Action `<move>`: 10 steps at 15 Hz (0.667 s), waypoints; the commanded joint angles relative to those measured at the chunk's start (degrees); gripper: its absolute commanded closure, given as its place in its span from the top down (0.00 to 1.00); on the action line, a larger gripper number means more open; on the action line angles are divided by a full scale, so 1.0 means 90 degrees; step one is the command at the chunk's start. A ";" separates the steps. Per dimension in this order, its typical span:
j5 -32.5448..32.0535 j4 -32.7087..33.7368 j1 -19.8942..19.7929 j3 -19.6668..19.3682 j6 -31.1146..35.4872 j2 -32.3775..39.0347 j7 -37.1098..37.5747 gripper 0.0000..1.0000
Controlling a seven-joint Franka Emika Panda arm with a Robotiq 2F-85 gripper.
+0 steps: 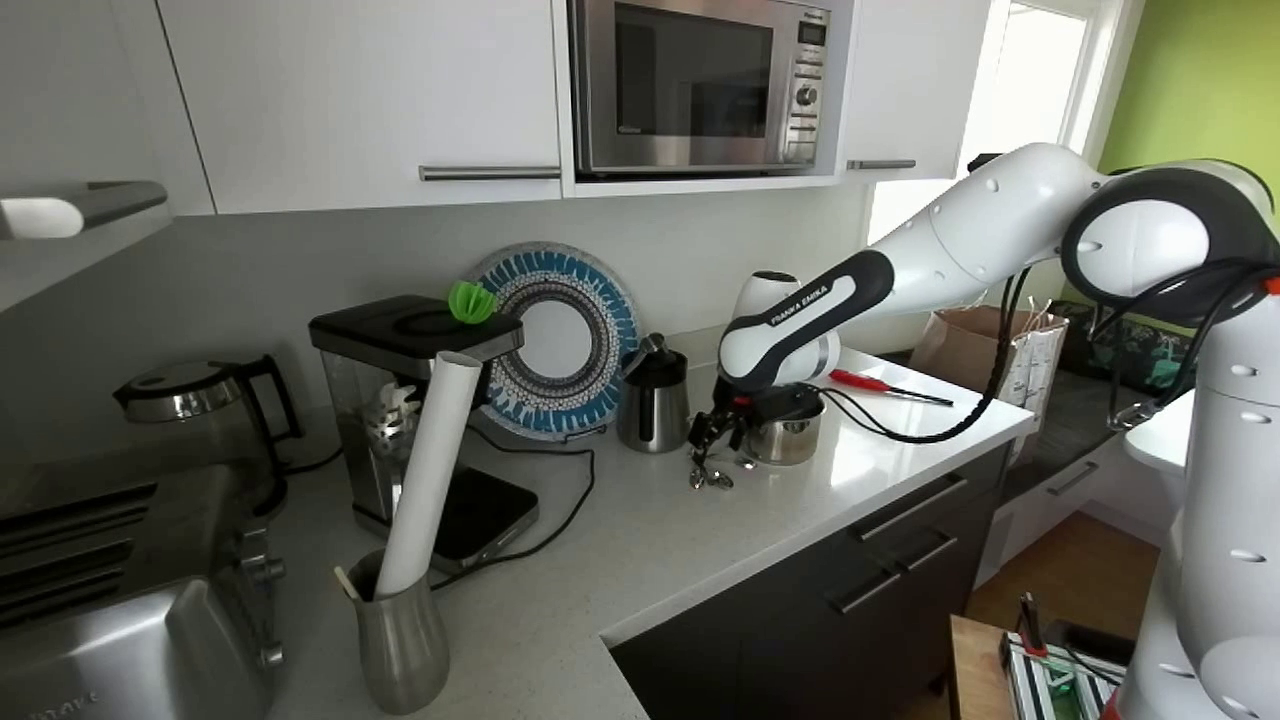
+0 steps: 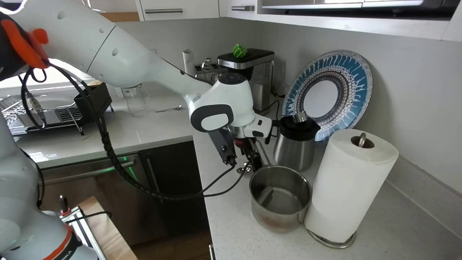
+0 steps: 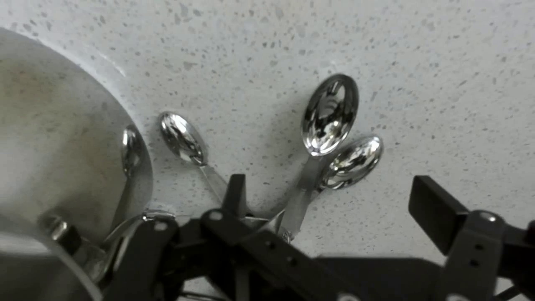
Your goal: Pick up the silver spoons on the left and put them in the silver pot
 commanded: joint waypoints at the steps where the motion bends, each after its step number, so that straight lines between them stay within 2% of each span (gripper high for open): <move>1: -0.0424 -0.0135 0.0077 0.0016 -0.0446 -0.0199 0.0457 1.00; 5: -0.0976 -0.0409 0.0321 0.0040 -0.0048 -0.0193 0.1445 1.00; 10: -0.2580 -0.0640 0.0586 -0.0211 0.0162 -0.0105 0.3308 0.99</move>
